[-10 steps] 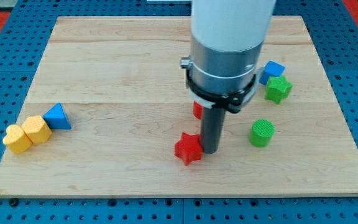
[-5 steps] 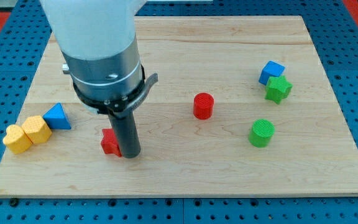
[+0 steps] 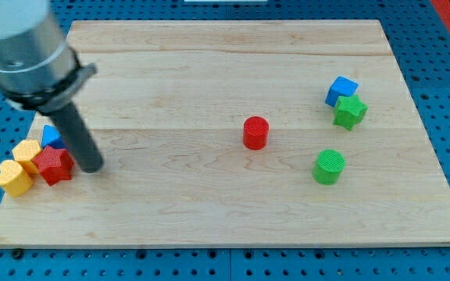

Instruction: Push red star into group of blocks near bottom left

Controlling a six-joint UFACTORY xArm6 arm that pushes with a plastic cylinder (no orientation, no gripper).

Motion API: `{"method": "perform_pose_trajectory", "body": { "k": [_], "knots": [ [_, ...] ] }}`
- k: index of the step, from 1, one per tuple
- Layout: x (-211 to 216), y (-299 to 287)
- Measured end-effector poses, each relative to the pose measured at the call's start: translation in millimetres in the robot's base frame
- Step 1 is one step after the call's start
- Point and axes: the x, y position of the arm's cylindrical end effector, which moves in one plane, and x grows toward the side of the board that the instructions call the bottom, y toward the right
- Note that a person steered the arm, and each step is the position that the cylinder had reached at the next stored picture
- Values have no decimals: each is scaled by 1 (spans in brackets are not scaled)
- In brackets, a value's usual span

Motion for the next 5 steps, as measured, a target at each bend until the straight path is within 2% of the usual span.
{"method": "perform_pose_trajectory", "body": {
  "k": [1, 2, 3, 4, 5],
  "knots": [
    [-17, 60],
    [-64, 95],
    [-88, 182],
    [-88, 257],
    [-45, 271]
  ]
}}
